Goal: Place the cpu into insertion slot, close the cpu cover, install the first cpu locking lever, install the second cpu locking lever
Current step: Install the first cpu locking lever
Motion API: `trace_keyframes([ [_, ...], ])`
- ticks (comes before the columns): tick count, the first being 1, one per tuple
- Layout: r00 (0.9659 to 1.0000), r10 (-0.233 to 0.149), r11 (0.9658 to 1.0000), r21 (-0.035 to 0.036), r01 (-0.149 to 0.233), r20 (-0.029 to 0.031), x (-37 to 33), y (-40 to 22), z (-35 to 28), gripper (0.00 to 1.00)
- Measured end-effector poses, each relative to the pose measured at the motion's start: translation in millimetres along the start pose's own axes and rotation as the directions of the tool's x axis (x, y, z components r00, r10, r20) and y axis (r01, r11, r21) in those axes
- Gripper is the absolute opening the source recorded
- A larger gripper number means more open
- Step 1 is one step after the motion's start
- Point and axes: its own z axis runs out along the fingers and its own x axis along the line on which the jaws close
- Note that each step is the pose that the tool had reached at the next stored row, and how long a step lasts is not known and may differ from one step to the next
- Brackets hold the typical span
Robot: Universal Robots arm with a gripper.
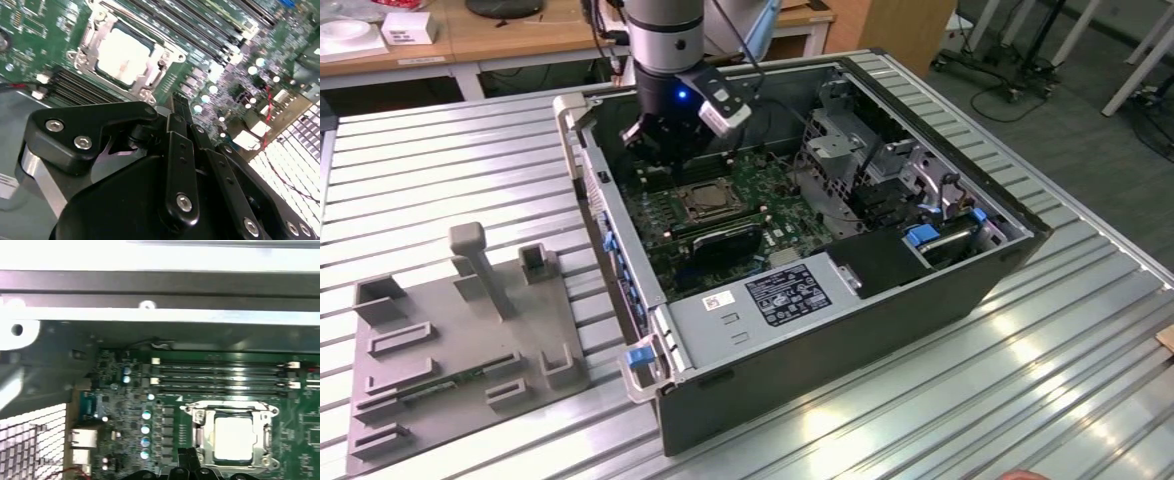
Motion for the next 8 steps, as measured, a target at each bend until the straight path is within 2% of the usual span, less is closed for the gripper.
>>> trace_keyframes([
  [4, 1.0, 0.0, 1.0, 0.0001, 0.0, 0.0026, 7.2, 0.2, -0.4, 0.1],
  [8, 1.0, 0.0, 1.0, 0.0001, 0.0, 0.0052, 9.4, 0.2, -0.5, 0.1],
])
